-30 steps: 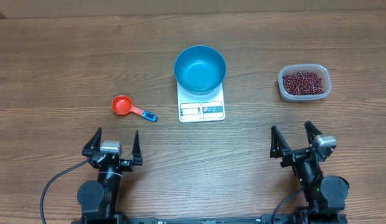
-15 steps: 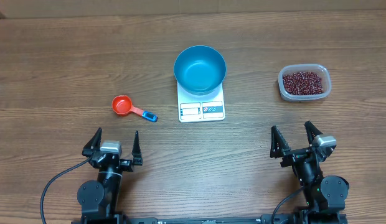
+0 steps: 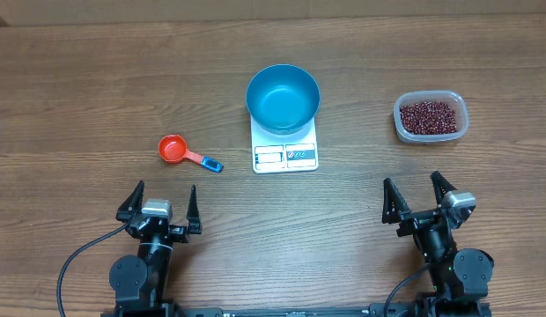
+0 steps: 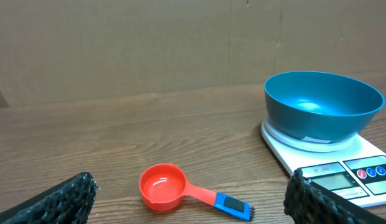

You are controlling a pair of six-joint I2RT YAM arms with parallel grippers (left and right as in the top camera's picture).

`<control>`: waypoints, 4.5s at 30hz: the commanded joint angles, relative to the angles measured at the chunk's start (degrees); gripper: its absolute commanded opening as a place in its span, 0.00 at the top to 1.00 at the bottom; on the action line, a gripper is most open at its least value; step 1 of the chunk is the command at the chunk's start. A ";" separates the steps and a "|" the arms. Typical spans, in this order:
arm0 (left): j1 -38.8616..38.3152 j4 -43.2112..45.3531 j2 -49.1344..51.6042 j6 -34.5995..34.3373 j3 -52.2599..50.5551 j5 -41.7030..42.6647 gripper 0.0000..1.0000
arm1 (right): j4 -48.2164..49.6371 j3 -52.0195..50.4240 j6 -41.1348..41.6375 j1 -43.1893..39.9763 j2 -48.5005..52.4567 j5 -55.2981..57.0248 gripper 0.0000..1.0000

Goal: Scoop item into bowl and weigh 150g on scale

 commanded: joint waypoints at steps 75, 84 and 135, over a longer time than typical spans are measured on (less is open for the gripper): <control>-0.33 -11.45 34.34 -10.64 32.09 8.31 0.00 | 0.31 -0.59 -0.20 0.31 -0.68 0.59 0.00; -0.33 -10.91 40.65 -10.64 32.54 8.28 0.00 | 0.31 -0.59 -0.20 0.31 -0.68 0.59 0.00; -0.33 -21.57 41.03 -17.49 39.30 -1.27 0.06 | 0.31 -0.59 -0.20 0.31 -0.68 0.59 0.00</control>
